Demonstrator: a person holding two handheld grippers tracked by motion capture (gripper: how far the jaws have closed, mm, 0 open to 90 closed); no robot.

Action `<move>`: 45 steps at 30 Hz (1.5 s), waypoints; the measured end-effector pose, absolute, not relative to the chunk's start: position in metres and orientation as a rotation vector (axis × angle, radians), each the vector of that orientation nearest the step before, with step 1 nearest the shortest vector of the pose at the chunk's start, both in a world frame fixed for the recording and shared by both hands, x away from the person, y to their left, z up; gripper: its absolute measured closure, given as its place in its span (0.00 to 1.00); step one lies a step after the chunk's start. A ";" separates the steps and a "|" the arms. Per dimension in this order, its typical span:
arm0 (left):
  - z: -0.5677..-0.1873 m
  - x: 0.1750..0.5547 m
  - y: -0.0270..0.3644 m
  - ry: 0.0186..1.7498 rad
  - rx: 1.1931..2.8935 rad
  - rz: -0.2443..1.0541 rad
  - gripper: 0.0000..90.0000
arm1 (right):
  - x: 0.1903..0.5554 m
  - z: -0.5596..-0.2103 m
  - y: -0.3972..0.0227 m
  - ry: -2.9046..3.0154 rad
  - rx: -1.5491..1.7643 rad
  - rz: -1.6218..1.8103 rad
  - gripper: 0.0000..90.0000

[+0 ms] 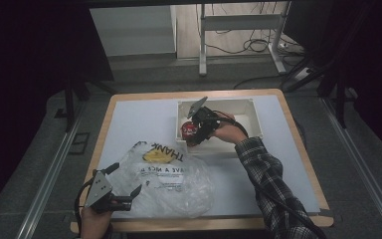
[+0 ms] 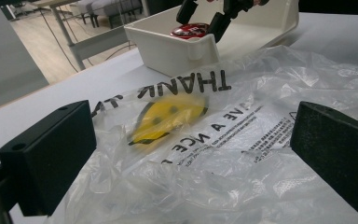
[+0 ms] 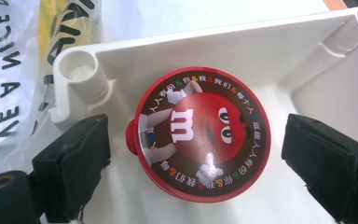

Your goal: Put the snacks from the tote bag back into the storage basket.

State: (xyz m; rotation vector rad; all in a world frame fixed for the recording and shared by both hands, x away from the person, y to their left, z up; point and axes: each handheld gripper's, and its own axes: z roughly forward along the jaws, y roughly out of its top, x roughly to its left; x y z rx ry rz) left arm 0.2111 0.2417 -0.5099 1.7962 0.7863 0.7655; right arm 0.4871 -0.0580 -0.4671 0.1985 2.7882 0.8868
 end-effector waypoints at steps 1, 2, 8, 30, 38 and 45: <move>-0.510 0.211 0.242 0.786 1.796 0.766 0.00 | 0.487 -0.467 -0.058 2.788 0.199 0.887 0.09; -0.510 0.211 0.242 0.787 1.797 0.766 0.00 | 0.486 -0.467 -0.059 2.786 0.201 0.895 0.09; -0.511 0.211 0.240 0.778 1.812 0.763 0.01 | 0.484 -0.465 -0.062 2.769 0.200 0.918 0.09; -0.509 0.211 0.242 0.784 1.788 0.761 0.00 | 0.473 -0.464 -0.078 2.768 0.240 0.963 0.09; -0.510 0.211 0.241 0.784 1.789 0.760 0.00 | 0.468 -0.465 -0.086 2.769 0.263 0.976 0.09; -0.510 0.211 0.241 0.785 1.788 0.761 0.00 | 0.462 -0.465 -0.090 2.755 0.292 0.989 0.08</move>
